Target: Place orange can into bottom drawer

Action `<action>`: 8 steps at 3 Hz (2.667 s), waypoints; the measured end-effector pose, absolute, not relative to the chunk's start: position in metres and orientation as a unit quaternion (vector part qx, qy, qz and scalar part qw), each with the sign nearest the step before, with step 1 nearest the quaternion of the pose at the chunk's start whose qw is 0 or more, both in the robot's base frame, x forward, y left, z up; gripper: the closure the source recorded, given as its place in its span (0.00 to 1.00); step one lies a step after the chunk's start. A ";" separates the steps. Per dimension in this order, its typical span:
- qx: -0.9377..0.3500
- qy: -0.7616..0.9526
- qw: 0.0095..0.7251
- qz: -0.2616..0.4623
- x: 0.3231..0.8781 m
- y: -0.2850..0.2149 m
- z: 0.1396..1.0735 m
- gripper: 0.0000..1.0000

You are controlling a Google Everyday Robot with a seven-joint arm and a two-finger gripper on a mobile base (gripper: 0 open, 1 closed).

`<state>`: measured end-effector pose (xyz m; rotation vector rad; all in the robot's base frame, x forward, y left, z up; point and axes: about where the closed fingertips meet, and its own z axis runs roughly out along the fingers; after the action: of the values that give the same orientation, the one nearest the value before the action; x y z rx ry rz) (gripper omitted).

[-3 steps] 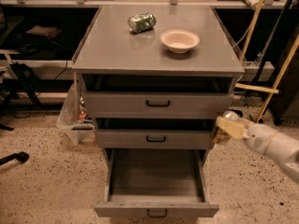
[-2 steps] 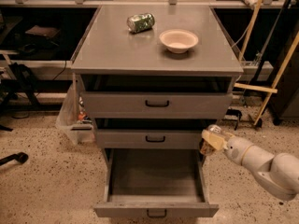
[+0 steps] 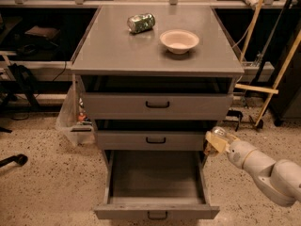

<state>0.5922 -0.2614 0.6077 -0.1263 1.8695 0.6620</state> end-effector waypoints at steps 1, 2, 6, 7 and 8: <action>-0.089 0.766 0.585 0.250 0.611 -0.212 0.570 1.00; -0.110 0.769 0.601 0.189 0.632 -0.178 0.498 1.00; -0.142 0.825 0.519 0.171 0.620 -0.131 0.331 1.00; -0.152 0.838 0.502 0.148 0.623 -0.127 0.294 1.00; -0.152 0.839 0.502 0.147 0.624 -0.127 0.292 1.00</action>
Offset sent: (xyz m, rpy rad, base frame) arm 0.0675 0.1016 -0.2791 -0.2961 -0.0818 -0.2525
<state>0.6239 -0.1268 0.2923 -0.3676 2.0270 0.3552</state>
